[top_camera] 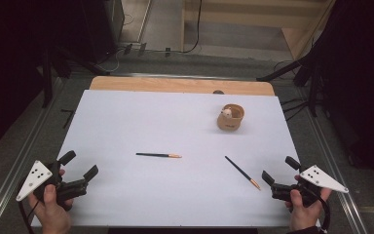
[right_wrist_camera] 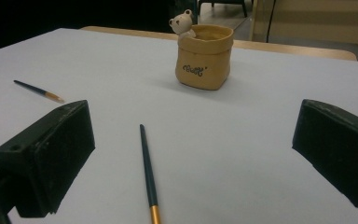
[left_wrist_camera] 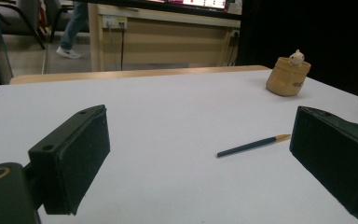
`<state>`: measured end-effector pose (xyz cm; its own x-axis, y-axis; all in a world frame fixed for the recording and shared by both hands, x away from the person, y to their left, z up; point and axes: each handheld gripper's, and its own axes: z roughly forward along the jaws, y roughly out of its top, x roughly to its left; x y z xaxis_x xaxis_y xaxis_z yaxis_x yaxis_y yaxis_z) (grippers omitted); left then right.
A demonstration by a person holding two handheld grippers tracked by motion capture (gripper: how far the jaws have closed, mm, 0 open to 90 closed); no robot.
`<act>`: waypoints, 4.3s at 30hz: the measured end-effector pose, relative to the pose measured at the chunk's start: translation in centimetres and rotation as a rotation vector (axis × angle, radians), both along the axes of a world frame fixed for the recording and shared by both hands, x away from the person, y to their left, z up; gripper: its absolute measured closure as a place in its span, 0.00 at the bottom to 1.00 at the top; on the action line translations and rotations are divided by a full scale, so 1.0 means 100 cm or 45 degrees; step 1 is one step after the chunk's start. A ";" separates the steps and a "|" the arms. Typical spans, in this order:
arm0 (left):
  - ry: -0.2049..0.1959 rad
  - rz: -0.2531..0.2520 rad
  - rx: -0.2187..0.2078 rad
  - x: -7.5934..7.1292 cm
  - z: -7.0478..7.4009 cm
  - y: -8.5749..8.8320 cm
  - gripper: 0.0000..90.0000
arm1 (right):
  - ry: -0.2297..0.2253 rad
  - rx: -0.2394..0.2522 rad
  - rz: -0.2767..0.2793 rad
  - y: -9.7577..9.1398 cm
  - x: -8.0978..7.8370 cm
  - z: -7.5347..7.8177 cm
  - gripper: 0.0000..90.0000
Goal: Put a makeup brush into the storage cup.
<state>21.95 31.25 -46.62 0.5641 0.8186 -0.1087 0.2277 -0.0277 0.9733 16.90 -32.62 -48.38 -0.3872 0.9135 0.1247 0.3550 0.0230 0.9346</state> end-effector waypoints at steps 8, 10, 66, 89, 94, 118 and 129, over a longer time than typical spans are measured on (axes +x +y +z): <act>0.003 -0.013 0.004 0.001 -0.001 -0.003 0.06 | 0.007 -0.019 0.008 0.002 0.000 0.003 0.00; 0.005 -0.015 0.006 0.002 -0.001 -0.003 0.06 | 0.015 -0.044 0.021 0.004 0.002 0.004 0.00; 0.017 -0.012 0.014 0.004 -0.003 -0.009 0.06 | 0.583 -0.510 0.212 0.072 0.088 0.041 0.25; 0.018 -0.018 0.015 0.004 -0.003 -0.010 0.06 | 0.828 -0.568 0.332 0.073 0.093 0.030 0.66; 0.021 -0.018 0.014 0.004 -0.003 -0.010 0.06 | 0.873 -0.591 0.350 0.074 0.094 0.028 0.70; 0.022 -0.014 0.012 0.004 -0.004 -0.010 0.06 | 1.023 -0.738 0.372 0.086 0.094 0.013 0.78; 0.021 -0.012 0.016 0.004 -0.003 -0.009 0.06 | 1.064 -0.742 0.381 0.085 0.095 0.007 0.84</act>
<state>22.32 30.34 -46.96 0.5702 0.8144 -0.1078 0.2432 -0.0420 0.9691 26.40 -24.13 -47.72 -0.5997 0.7997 0.0283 0.7853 0.5813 0.2130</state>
